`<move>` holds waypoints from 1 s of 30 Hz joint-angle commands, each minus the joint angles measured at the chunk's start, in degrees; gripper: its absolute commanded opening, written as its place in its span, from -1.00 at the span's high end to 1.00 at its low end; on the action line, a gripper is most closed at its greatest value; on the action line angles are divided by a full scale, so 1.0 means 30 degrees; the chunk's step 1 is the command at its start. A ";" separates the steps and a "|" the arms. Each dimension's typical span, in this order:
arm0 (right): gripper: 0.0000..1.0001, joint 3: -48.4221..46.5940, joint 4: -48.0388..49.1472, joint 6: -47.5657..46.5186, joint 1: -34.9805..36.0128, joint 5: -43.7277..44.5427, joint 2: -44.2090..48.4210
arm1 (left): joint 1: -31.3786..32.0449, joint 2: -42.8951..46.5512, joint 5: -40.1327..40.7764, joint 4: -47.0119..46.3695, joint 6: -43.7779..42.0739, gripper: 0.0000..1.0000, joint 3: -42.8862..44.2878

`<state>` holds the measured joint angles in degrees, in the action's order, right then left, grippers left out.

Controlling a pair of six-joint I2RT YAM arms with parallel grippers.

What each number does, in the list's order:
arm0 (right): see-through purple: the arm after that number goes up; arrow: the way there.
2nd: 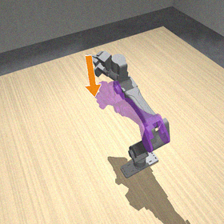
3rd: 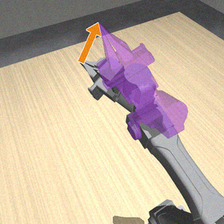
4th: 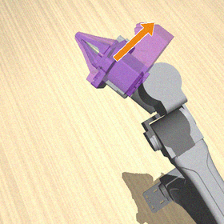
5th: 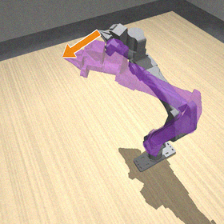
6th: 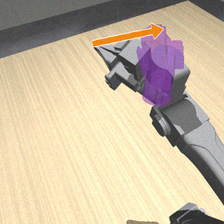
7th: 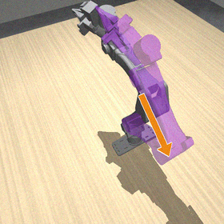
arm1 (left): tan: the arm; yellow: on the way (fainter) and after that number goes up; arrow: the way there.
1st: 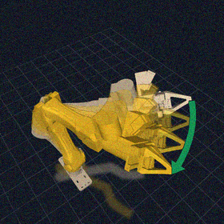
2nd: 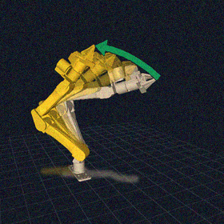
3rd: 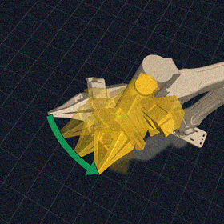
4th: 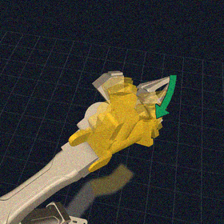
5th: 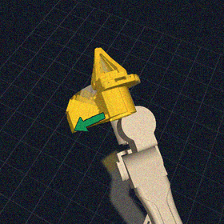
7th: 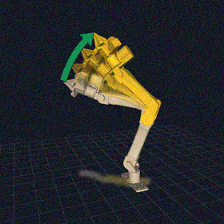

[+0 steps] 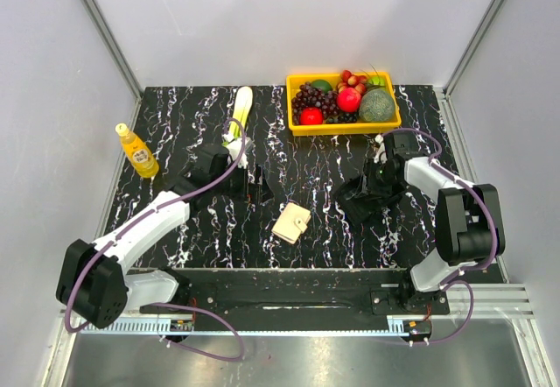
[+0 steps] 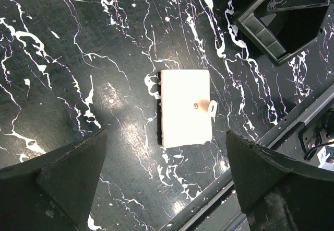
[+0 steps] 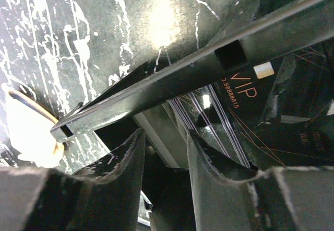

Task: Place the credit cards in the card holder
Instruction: Pick up the credit card from the storage box.

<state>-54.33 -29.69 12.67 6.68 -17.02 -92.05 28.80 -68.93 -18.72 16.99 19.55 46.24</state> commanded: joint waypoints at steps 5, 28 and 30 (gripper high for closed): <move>0.20 0.0529 0.0552 -0.0266 0.0030 -0.2297 0.0332 | 0.0157 -0.0374 -0.0469 -0.0860 0.0192 -0.98 0.0349; 0.05 0.0383 0.1577 0.0466 0.0030 -0.0654 0.0215 | 0.0303 -0.0550 -0.0440 -0.1065 0.0104 -0.98 0.0202; 0.13 0.0442 0.1578 0.0436 0.0030 -0.1006 0.0273 | 0.0304 -0.0579 -0.0439 -0.1123 0.0104 -0.98 0.0144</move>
<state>-52.88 -26.65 13.56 6.70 -17.12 -91.64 29.41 -70.37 -18.96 16.60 19.77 46.24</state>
